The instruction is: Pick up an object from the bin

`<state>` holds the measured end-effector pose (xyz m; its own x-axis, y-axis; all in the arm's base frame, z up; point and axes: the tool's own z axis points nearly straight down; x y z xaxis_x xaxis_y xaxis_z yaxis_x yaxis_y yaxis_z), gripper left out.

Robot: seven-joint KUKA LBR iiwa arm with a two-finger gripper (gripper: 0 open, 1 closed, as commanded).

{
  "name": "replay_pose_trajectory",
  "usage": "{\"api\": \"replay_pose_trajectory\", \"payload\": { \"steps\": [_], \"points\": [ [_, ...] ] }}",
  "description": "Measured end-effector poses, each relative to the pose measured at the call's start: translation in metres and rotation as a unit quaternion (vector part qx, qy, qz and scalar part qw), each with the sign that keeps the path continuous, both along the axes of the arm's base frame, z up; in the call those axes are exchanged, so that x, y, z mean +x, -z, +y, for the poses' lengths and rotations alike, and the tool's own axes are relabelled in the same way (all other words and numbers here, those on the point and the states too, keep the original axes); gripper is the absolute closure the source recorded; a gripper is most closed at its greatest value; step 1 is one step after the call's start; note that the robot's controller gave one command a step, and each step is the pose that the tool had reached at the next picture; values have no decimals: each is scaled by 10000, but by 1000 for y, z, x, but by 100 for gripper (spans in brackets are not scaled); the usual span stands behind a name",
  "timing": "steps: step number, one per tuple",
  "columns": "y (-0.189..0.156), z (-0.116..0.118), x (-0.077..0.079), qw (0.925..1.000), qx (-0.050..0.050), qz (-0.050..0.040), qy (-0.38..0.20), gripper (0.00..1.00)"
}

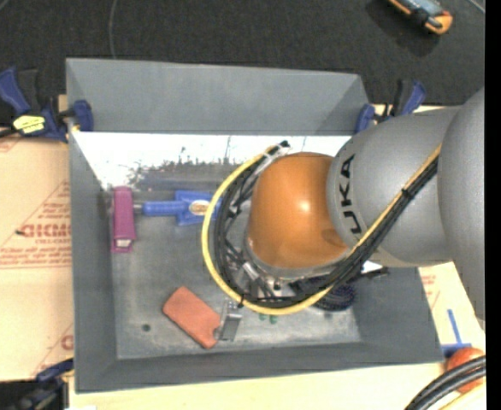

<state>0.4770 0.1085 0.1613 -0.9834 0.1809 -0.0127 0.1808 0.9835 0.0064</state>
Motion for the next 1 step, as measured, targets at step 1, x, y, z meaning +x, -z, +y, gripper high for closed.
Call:
{"api": "replay_pose_trajectory", "payload": {
  "steps": [1],
  "points": [
    [57, 32, -4, 9962, -13, 87, 872, 0]
  ]
}}
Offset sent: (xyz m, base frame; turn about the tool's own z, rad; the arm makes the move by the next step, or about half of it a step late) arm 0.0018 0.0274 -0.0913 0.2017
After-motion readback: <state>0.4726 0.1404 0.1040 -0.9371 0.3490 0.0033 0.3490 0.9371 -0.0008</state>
